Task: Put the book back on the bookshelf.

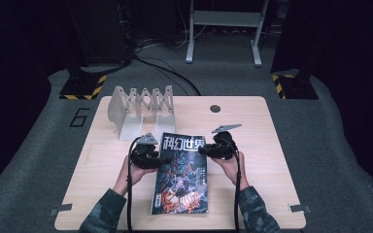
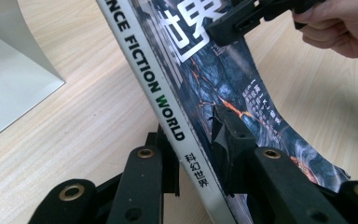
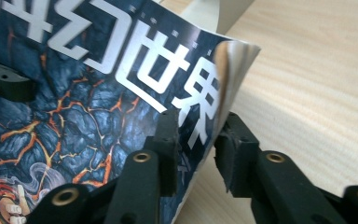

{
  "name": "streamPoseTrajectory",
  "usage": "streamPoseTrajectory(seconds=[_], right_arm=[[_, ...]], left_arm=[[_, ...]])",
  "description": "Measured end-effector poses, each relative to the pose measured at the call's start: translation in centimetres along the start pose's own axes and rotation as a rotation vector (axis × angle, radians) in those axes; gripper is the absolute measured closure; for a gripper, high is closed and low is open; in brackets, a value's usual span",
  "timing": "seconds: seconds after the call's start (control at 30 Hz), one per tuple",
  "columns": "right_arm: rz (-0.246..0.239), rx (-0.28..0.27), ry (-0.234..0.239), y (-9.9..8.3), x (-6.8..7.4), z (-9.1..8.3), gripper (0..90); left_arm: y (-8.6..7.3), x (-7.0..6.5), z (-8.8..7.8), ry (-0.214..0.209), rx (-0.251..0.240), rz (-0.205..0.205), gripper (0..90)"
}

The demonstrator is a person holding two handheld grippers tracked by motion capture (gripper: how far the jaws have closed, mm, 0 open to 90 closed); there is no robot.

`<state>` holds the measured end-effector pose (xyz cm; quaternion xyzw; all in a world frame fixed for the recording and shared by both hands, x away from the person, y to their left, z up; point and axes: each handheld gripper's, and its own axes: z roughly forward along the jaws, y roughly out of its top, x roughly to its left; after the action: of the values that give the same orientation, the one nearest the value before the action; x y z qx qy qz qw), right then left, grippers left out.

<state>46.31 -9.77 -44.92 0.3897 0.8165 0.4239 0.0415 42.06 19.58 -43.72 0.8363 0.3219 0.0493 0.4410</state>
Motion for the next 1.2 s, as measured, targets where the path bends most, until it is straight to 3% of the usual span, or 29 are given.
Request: streamPoseTrajectory(seconds=[0.13, 0.3, 0.5, 0.7, 0.8, 0.9, 1.2], right_arm=[[-0.018, -0.017, -0.010, 0.6, 0.5, -0.6, 75.1], [-0.043, -0.053, -0.028, 1.4, 0.8, -1.5, 76.7], [-0.113, -0.105, -0.069, 2.4, 1.5, -2.6, 77.5], [-0.151, -0.159, -0.097, 3.2, 2.2, -3.7, 78.5], [-0.180, -0.196, -0.120, 3.6, 2.5, -4.4, 79.0], [-0.176, -0.222, -0.127, 3.7, 2.7, -4.9, 79.3], [-0.211, -0.287, -0.165, 3.9, 3.0, -6.0, 79.3]], left_arm=[[0.2, 0.0, -0.2, -0.009, -0.005, -0.016, 73.3], [0.9, -0.1, -0.5, -0.014, -0.013, 0.007, 73.4], [1.8, -0.4, -0.8, -0.026, -0.010, 0.040, 73.2], [2.5, -0.6, -1.0, -0.014, -0.021, 0.068, 73.4], [3.0, -0.9, -1.4, 0.008, -0.051, 0.118, 73.8], [3.2, -1.5, -1.6, 0.038, -0.062, 0.158, 73.9], [3.9, -2.3, -1.8, 0.088, -0.116, 0.230, 74.7]])
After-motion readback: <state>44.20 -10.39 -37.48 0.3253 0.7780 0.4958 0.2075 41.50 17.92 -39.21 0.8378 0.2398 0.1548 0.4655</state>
